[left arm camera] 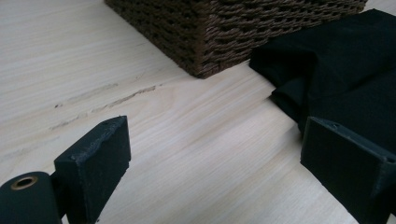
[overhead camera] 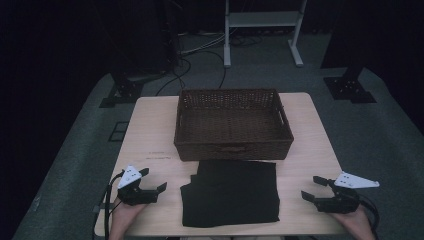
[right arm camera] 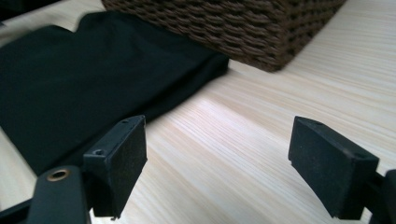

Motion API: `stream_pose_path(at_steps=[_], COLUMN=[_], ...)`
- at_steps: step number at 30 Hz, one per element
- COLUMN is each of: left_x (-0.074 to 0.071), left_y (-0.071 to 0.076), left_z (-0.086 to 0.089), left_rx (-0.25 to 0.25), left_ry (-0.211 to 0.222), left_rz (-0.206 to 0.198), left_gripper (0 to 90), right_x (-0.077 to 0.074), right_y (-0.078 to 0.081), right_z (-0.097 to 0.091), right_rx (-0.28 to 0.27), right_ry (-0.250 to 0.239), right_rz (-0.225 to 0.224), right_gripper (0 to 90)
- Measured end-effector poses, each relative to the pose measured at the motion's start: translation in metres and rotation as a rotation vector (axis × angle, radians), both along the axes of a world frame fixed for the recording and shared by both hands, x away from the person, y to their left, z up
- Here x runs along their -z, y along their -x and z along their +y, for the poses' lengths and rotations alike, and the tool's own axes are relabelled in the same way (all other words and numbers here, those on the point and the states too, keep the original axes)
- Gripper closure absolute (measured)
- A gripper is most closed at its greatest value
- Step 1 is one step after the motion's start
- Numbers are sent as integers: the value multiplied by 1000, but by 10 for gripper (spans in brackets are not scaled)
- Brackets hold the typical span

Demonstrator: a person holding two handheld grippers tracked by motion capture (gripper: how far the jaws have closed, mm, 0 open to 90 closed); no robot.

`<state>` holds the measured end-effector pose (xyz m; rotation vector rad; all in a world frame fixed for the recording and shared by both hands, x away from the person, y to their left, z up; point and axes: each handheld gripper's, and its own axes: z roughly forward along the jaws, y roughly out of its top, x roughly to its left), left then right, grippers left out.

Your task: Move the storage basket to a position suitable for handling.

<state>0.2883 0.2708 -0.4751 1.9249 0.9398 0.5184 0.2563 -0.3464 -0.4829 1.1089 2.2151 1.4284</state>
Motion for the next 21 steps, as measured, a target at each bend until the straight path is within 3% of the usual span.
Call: stream_pose_path(at_steps=[9,21], left_x=[-11,-36], left_y=[-4,-5], left_z=[-10,-27], left_rx=[54,143], left_ry=[-32,-110], left_rz=[-7,-31], left_gripper=[75,54], right_x=[-21,-44], right_y=[0,-8], right_z=[8,26], right_rx=[-41,-110], right_ry=[52,130], right_rz=[-29,-40], right_gripper=[171,171])
